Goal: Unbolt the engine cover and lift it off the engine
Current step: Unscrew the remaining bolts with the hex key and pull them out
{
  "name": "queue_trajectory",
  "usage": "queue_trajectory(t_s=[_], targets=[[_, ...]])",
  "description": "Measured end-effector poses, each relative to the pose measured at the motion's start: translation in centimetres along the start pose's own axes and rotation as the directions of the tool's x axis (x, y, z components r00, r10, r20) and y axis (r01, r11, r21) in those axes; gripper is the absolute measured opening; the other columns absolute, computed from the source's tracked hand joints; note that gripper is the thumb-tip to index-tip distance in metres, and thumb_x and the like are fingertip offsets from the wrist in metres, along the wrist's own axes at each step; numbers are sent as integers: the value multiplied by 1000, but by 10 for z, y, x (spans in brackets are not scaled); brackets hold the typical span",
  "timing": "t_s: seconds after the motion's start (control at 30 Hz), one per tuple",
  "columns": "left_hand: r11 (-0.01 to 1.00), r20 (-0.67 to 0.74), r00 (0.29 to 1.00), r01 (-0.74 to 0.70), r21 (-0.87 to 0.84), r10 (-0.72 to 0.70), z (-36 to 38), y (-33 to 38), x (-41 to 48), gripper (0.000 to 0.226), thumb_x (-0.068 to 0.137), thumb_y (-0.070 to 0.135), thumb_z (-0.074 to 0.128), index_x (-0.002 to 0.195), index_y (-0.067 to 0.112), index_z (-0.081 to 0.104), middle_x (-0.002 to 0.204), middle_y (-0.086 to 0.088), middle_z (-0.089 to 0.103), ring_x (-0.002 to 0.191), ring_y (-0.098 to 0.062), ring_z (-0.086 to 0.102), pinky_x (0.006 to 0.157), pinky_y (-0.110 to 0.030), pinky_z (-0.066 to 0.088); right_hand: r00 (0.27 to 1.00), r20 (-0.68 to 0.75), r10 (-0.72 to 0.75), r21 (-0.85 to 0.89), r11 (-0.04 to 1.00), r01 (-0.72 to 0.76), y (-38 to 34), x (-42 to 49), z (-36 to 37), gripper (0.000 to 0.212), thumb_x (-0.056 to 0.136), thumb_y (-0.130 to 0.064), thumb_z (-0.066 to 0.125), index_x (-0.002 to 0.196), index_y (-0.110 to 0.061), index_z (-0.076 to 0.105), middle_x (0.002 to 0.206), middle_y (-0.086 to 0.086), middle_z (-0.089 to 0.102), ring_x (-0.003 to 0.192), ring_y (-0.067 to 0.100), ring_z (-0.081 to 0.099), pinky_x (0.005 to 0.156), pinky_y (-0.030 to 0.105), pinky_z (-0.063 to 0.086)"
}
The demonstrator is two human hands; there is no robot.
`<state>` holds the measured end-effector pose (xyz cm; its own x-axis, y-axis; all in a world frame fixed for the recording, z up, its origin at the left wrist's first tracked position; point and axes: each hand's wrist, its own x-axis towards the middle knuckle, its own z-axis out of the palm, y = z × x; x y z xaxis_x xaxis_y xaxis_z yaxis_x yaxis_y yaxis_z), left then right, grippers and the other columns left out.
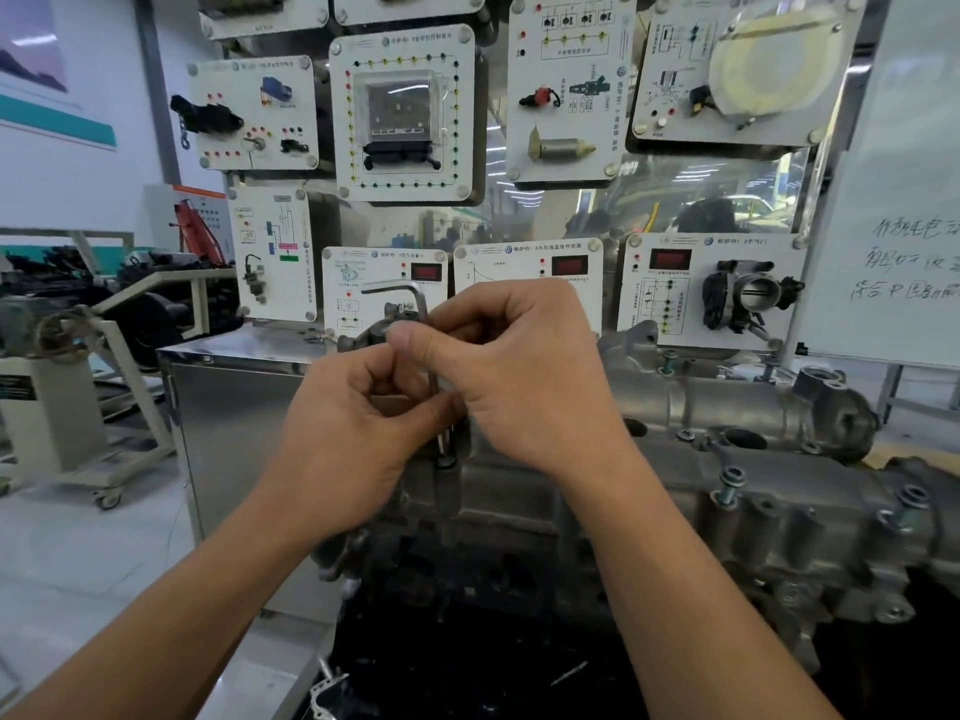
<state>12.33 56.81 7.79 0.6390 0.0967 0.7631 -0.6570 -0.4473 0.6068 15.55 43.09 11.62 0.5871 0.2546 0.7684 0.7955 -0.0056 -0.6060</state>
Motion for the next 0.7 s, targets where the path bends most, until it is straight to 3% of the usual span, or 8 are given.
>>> queue_trajectory(t_s=[0.07, 0.17, 0.2, 0.27, 0.33, 0.4, 0.53, 0.7], targets=[[1000, 13, 1000, 13, -6, -13, 1, -3, 1, 32, 76, 23, 79, 79, -5, 64, 74, -23, 69, 73, -43, 66, 68, -50, 55, 1000, 1, 17, 13, 1000, -17, 0, -1, 3, 19, 77, -16, 84, 63, -9, 72, 49, -6, 63, 46, 0, 55, 48, 15, 45], [996, 74, 997, 44, -72, -39, 0, -1, 0, 36, 74, 37, 72, 86, 3, 70, 81, -17, 74, 80, -40, 70, 73, -48, 57, 999, 21, 40, 27, 999, -41, 0, 0, 1, 23, 82, -16, 80, 63, -8, 70, 49, 1, 60, 45, 2, 52, 47, 18, 43], [993, 117, 992, 57, -108, -45, 0, -1, -1, 30, 77, 36, 68, 92, 11, 74, 87, -9, 77, 85, -33, 73, 77, -44, 60, 998, 36, 51, 31, 998, -53, 0, 1, 0, 25, 84, -17, 78, 62, -9, 69, 50, 6, 60, 45, 3, 51, 47, 19, 44], [991, 206, 978, 35, -129, -7, -3, 0, -4, 21, 88, 27, 59, 103, 23, 74, 96, 7, 78, 93, -9, 73, 80, -22, 58, 995, 84, 49, 13, 999, -50, 0, 2, -5, 28, 88, -17, 74, 61, -12, 68, 48, 3, 54, 46, 4, 47, 48, 19, 42], [994, 255, 967, 3, -106, 24, -5, 1, -5, 23, 92, 22, 55, 105, 27, 73, 96, 13, 77, 91, 3, 70, 77, -11, 52, 988, 153, 15, -9, 1000, -14, -1, 2, -9, 33, 93, -16, 68, 63, -1, 64, 50, 1, 46, 48, 7, 39, 48, 21, 36], [994, 243, 970, 25, -108, 2, -5, -1, -4, 22, 90, 24, 57, 101, 26, 76, 93, 9, 78, 88, -1, 71, 76, -14, 53, 980, 198, -28, -15, 999, 32, -1, 3, -13, 36, 95, -15, 65, 69, 9, 62, 53, 3, 42, 51, 7, 36, 49, 20, 33], [989, 144, 989, 60, -138, -40, 0, -3, -3, 15, 79, 28, 66, 87, 20, 77, 82, 5, 79, 77, -3, 73, 70, -15, 55, 971, 230, -67, -35, 996, 77, 0, 3, -15, 36, 97, -16, 62, 76, 13, 64, 55, 3, 38, 52, 3, 33, 50, 16, 31], [975, 60, 993, 109, -196, -99, 4, -4, 0, 24, 66, 32, 76, 75, 9, 74, 74, -5, 77, 67, -10, 70, 64, -19, 55, 992, 107, -67, 4, 998, 67, 4, 2, -13, 21, 85, -18, 78, 65, -12, 73, 46, -12, 55, 43, -1, 44, 45, 11, 36]])
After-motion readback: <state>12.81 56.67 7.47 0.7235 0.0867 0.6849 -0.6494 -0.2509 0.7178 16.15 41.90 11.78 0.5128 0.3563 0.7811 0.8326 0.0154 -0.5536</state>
